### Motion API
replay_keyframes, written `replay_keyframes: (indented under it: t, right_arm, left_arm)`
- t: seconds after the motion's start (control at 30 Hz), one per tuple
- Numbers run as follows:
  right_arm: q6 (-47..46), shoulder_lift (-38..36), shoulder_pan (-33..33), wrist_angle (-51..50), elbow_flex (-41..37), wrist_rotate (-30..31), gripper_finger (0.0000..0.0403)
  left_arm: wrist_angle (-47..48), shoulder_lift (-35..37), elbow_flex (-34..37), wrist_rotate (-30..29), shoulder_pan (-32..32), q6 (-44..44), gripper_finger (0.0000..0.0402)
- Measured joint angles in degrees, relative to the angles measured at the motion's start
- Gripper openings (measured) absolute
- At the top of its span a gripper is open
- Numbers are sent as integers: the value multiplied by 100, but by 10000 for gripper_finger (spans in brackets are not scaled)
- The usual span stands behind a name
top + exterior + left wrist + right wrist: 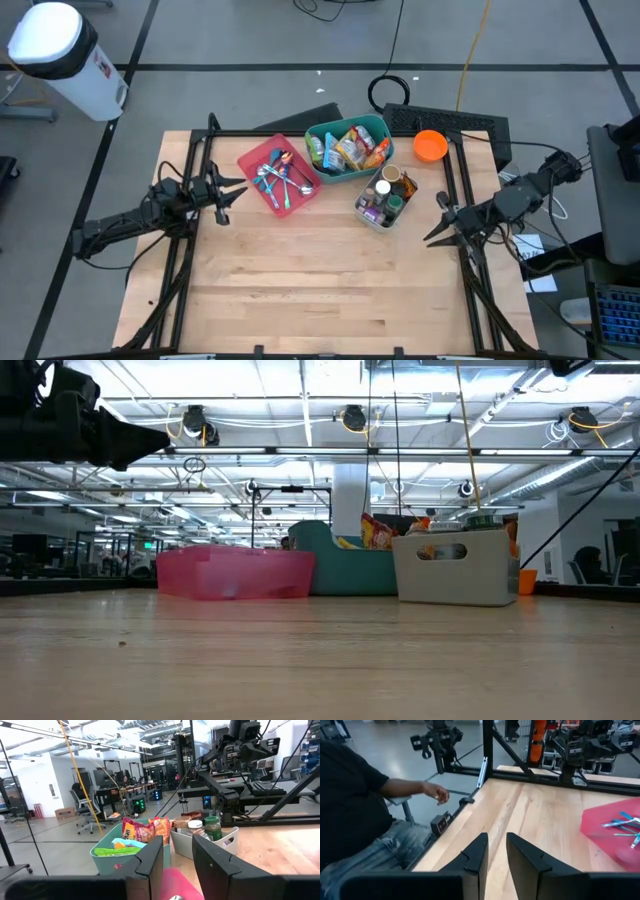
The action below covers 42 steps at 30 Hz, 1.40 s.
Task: Pick & Place Food Item
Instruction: Return to home position
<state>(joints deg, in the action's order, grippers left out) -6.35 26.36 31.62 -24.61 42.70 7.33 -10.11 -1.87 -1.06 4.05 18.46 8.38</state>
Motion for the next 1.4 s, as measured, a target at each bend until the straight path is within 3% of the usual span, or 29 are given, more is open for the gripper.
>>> replay_keyframes:
  t: [0.23,0.73,1.03,1.23,1.4]
  right_arm:
    - [256,-428,0,445,-367,-8,59]
    - [28,-2632,0,1099,-1513,9,59]
    - [-259,-2615,-2,1576,-1749,465,59]
    - [-288,-2584,-6,3737,-2721,664,59]
    - [-9,-2577,-4,5519,-3819,1338,59]
  left_arm:
    - [0,0,0,2,0,11,108]
    - [0,0,-2,7,0,15,108]
    - [-28,2,-7,15,-2,-12,108]
    - [-37,2,-7,13,-2,-2,108]
    - [-40,2,-7,13,0,-4,108]
